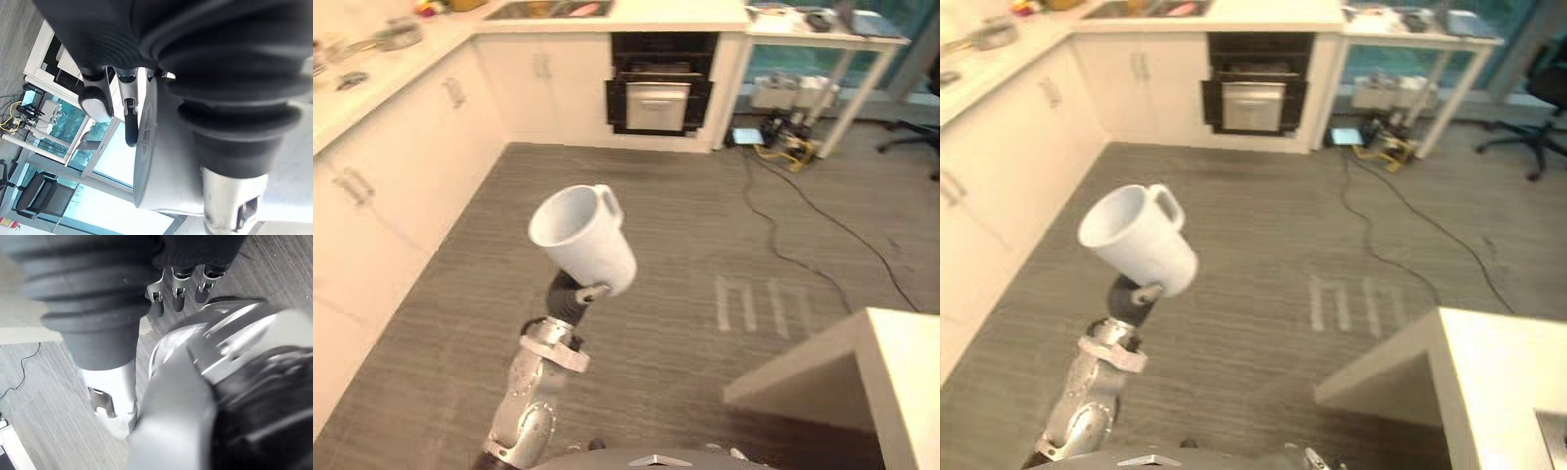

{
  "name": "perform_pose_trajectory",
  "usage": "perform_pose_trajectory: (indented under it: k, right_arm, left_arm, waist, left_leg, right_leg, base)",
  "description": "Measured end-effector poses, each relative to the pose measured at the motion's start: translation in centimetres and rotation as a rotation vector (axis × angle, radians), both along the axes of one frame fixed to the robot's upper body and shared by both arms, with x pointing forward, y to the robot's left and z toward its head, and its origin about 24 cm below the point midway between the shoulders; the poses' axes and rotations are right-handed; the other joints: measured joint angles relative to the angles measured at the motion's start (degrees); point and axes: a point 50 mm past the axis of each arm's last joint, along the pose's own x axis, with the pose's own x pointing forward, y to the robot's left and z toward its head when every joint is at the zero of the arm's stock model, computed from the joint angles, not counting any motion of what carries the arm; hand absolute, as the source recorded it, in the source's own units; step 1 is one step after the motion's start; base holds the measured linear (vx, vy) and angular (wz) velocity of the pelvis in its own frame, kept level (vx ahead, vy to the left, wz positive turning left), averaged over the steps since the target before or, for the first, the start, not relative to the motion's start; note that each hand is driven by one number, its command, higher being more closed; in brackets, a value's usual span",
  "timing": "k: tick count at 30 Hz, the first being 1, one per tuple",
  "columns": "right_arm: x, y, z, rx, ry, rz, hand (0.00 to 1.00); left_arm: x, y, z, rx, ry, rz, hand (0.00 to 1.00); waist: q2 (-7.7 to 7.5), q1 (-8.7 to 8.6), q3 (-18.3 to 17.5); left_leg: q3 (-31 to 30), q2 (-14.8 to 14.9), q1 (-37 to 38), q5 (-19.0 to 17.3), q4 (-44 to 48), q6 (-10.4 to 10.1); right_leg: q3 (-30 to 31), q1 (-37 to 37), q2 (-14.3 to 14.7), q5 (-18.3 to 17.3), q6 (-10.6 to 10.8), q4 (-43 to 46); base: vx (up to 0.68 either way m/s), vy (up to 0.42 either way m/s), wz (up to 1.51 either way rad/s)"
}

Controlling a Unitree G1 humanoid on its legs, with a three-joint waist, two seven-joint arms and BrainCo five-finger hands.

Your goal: Walk over to the sink, pick up the cup, carry it to the dishwasher, place the cup inside the dishwasher, then close the dishwasher door

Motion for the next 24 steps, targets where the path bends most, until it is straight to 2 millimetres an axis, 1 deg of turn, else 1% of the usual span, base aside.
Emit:
perform_pose_trajectory:
  k: [1,2,3,4,5,6,7,8,9,11,12,18,20,24]
  right_arm:
    - [-0.2,0.4,-0.1,0.011,0.003,-0.004,0.0]
    - [-0.4,1.0,-0.2,0.022,0.003,-0.007,0.0]
    - [-0.6,1.6,-0.3,0.029,-0.003,-0.002,0.0]
    - [-0.6,1.9,-0.3,0.033,-0.008,-0.001,0.0]
    - [-0.5,2.5,-0.4,0.038,-0.019,0.014,0.0]
    - [-0.2,2.6,-0.3,0.029,-0.036,0.038,0.0]
    - [0.2,2.5,-0.2,0.024,-0.049,0.05,0.0]
    - [0.9,2.4,0.0,0.02,-0.075,0.088,0.0]
    - [1.2,2.1,0.1,0.006,-0.078,0.142,0.0]
    - [1.7,2.0,0.2,0.005,-0.08,0.213,0.0]
    - [4.6,4.1,-0.1,0.046,-0.107,0.351,0.0]
    - [4.6,4.1,0.0,0.046,-0.109,0.349,0.0]
    - [4.7,4.1,0.0,0.045,-0.114,0.347,0.0]
    - [4.7,4.4,0.0,0.057,-0.124,0.333,0.0]
  left_arm:
    - [0.2,-0.2,-0.1,0.006,0.004,-0.006,1.0]
    - [0.4,-0.2,-0.4,0.015,0.015,-0.008,1.0]
    - [0.5,-0.1,-1.0,0.028,0.037,-0.003,1.0]
    - [0.5,0.0,-1.3,0.036,0.046,-0.004,1.0]
    - [0.4,0.1,-1.6,0.047,0.057,-0.002,1.0]
    - [0.3,0.2,-1.9,0.062,0.067,0.004,1.0]
    - [0.3,0.2,-1.9,0.07,0.063,0.005,1.0]
    - [0.3,0.1,-1.9,0.073,0.063,0.003,1.0]
    - [0.3,0.1,-1.9,0.075,0.062,0.008,1.0]
    - [0.3,0.0,-1.8,0.069,0.06,0.021,1.0]
    - [-0.1,3.0,-3.5,0.158,0.086,0.093,1.0]
    - [0.0,3.1,-3.4,0.156,0.086,0.1,1.0]
    - [0.2,3.6,-3.3,0.15,0.086,0.129,1.0]
    - [0.6,5.1,-3.2,0.144,0.097,0.223,1.0]
  waist:
    - [-0.8,-0.01,0.03]
    - [-1.97,-0.02,0.11]
    - [-3.25,-0.18,-0.12]
    - [-4.01,-0.36,-0.33]
    - [-5.56,-0.13,-0.38]
    - [-5.76,0.35,-0.76]
    - [-5.9,0.64,-0.85]
    - [-5.16,0.5,-1.08]
    - [-4.22,0.45,-1.64]
    - [-3.73,0.63,-2.08]
    - [-7.69,-0.66,-1.75]
    - [-7.74,-0.71,-1.73]
    - [-7.85,-0.87,-1.64]
    - [-8.19,-0.86,-1.22]
  left_leg:
    - [-1.14,-0.41,0.01,0.52,-0.39,-0.16]
    - [-2.82,-0.98,-0.03,0.97,-0.55,-0.44]
    - [-4.94,-1.49,-0.1,1.59,-0.53,-1.12]
    - [-5.76,-1.83,0.0,1.9,-0.77,-1.51]
    - [-6.78,-2.57,1.2,2.74,-2.4,-2.36]
    - [-6.81,-2.38,3.45,4.16,-5.94,-3.67]
    - [-6.77,-2.22,3.94,4.82,-7.28,-3.89]
    - [-6.24,-1.31,3.97,5.45,-7.28,-3.97]
    - [-6.41,-0.59,4.16,5.48,-7.28,-4.17]
    - [-6.43,0.2,4.79,5.41,-7.29,-4.59]
    - [-6.85,-1.63,3.34,5.48,-7.32,-4.32]
    - [-6.86,-2.17,3.05,5.29,-7.3,-3.88]
    - [-6.93,-2.24,2.93,5.24,-7.3,-3.83]
    - [-6.99,-2.27,3.48,5.24,-7.3,-3.83]
  right_leg:
    - [3.42,-0.53,1.11,-0.63,0.25,-0.58]
    - [7.65,-1.09,2.45,-0.97,0.45,-1.89]
    - [11.43,-1.28,3.74,-0.15,0.32,-4.75]
    - [13.0,-1.21,4.06,1.54,0.35,-6.22]
    - [15.1,-0.64,3.94,2.54,1.52,-7.1]
    - [15.07,0.79,4.02,1.37,2.71,-9.21]
    - [14.76,1.12,4.16,1.11,3.47,-10.47]
    - [13.8,1.63,4.92,1.31,3.14,-11.37]
    - [13.41,2.57,5.72,1.8,2.88,-12.61]
    - [12.96,4.65,6.7,2.86,2.83,-15.41]
    - [10.59,8.04,5.63,7.38,3.58,-23.85]
    - [10.5,8.11,5.23,7.78,3.82,-23.81]
    - [10.41,8.05,5.21,7.69,3.72,-23.82]
    - [10.29,8.56,5.22,7.5,3.42,-23.46]
  base:
    - [-0.01,-0.099,1.37]
    - [-0.02,-0.124,0.91]
    - [-0.01,-0.136,0.86]
    - [-0.01,-0.161,0.75]
    - [0.0,-0.171,0.43]
    - [0.0,-0.179,0.21]
    - [-0.04,-0.191,0.06]
    - [-0.05,-0.184,0.06]
    - [-0.04,-0.168,0.08]
    - [0.0,-0.09,0.02]
    - [0.01,-0.035,0.01]
    - [0.0,0.0,0.0]
    - [0.0,0.0,0.0]
    - [0.0,0.0,0.0]
